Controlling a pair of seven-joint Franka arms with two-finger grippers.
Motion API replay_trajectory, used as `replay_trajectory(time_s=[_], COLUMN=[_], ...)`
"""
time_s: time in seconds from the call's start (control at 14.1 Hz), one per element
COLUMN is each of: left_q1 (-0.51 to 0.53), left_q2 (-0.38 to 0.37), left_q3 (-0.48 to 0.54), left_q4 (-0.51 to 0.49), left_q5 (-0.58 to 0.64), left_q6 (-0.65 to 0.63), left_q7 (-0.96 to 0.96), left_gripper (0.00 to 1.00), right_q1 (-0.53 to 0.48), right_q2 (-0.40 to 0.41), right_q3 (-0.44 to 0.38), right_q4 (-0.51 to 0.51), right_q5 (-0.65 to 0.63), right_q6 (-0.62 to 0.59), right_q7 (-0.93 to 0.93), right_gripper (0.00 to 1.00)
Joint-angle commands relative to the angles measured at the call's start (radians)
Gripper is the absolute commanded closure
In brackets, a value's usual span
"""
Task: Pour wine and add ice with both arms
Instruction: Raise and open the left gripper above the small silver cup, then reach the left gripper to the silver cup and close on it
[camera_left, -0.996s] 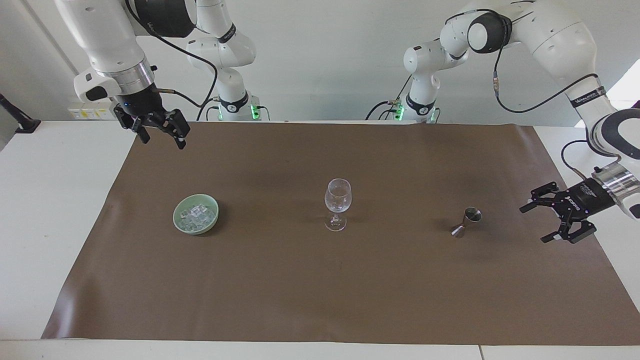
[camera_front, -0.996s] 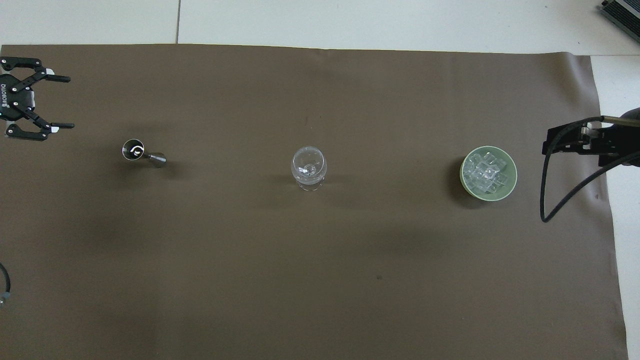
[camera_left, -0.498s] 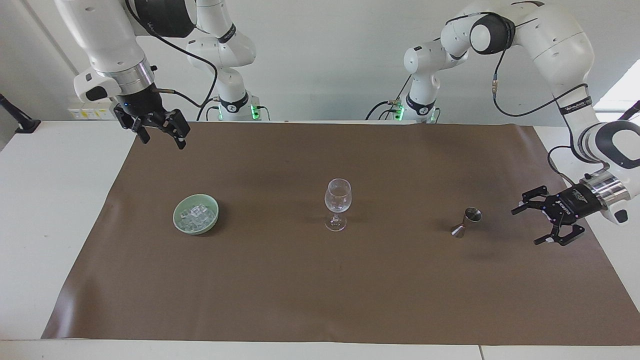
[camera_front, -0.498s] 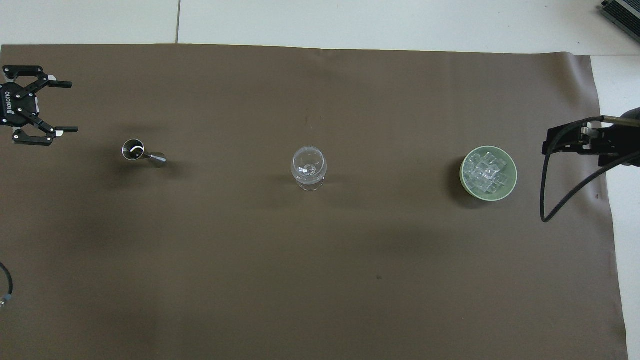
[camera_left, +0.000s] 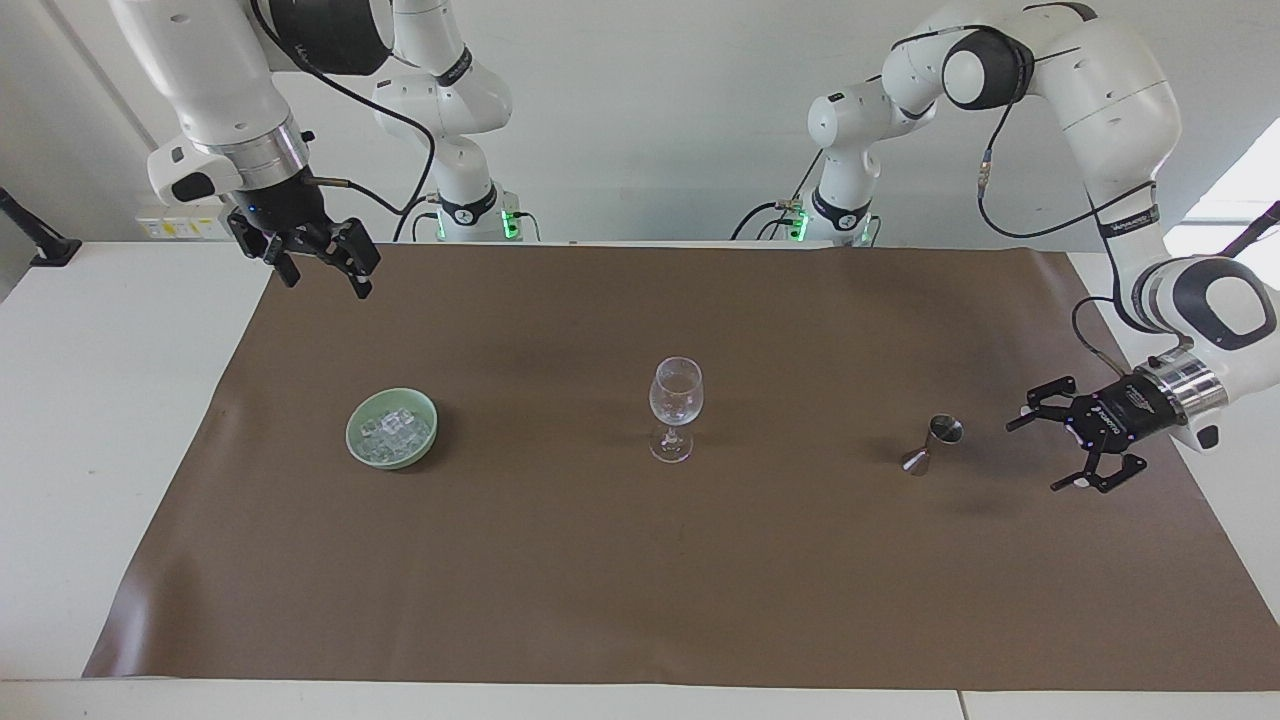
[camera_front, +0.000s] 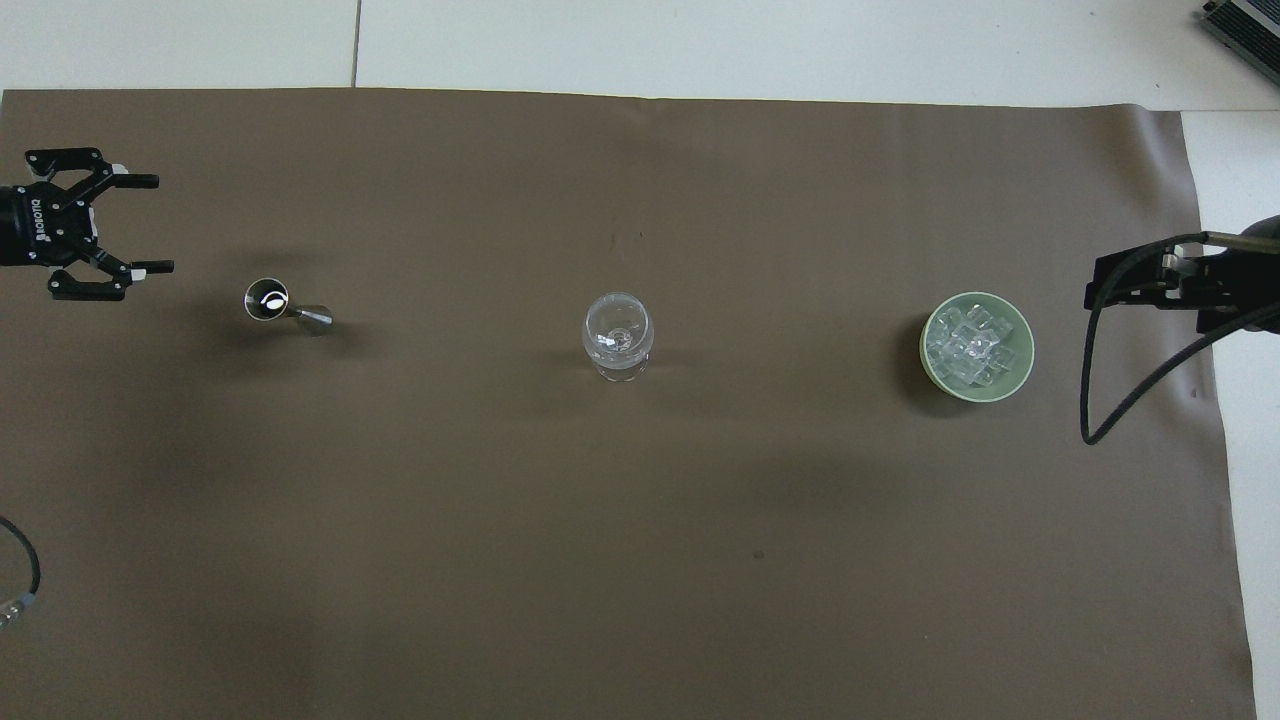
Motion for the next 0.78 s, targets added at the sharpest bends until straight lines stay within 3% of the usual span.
replay_trajectory(time_s=[0.0,0.71], left_q1=[0.025,0.047], left_q2=[0.003,0.077], left_q3=[-0.015,-0.018], left_q4=[-0.026,-0.045], left_q5=[-0.027,-0.061], left_q6=[-0.03,-0.13], left_q7=[-0.001,0.176], left_gripper=[0.0,0.0], right_q1=[-0.006,-0.006], right_q2=[-0.021,-0.021], right_q3=[0.001,0.001], right_q4=[-0.023,-0.023], right_q5=[0.023,0.023], right_q6=[-0.004,-0.004], right_q7=[-0.02,-0.02], right_gripper=[0.0,0.0])
